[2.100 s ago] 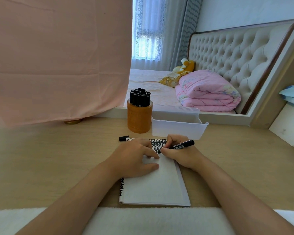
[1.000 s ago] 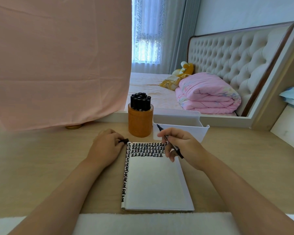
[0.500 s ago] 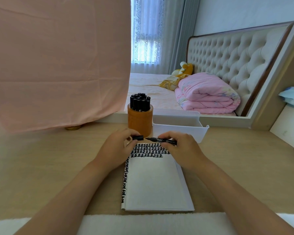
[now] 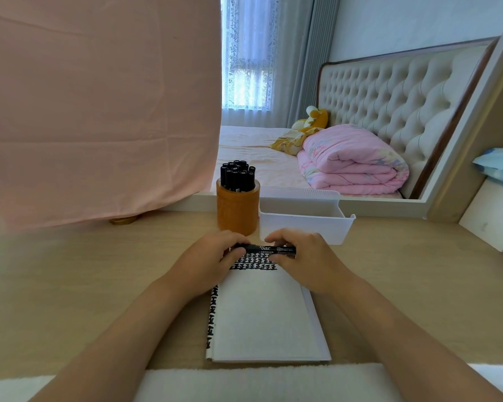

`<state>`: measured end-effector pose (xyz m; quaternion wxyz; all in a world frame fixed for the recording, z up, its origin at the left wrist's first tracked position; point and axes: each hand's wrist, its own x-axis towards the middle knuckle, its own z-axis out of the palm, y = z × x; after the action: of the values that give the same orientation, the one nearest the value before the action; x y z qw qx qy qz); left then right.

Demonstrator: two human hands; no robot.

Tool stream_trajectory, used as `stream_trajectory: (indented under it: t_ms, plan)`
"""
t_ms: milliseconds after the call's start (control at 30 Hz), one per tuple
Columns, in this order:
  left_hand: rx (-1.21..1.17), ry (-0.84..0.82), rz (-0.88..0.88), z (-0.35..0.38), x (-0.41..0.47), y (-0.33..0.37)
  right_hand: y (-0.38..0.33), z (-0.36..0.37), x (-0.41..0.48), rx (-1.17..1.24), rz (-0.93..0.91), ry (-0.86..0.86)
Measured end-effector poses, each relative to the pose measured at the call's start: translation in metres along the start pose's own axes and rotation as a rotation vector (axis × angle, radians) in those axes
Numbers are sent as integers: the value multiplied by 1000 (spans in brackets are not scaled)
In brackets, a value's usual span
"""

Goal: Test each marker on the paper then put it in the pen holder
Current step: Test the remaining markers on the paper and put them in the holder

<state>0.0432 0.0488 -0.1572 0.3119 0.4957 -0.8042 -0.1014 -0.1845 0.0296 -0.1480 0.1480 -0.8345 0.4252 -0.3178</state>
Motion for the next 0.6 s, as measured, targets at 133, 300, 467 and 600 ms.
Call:
stream_trajectory:
  t_ms: [133, 300, 467, 600]
  plan:
    - [11, -47, 19, -1, 2, 4, 1, 1, 0, -174, -153, 10]
    - [-45, 15, 55, -5, 5, 7, -5, 3, 1, -136, -132, 12]
    - [22, 16, 132, -5, 8, 9, -7, 1, 0, 55, 70, -129]
    - [28, 13, 114, -3, 8, 11, -8, -1, 0, 54, 106, -189]
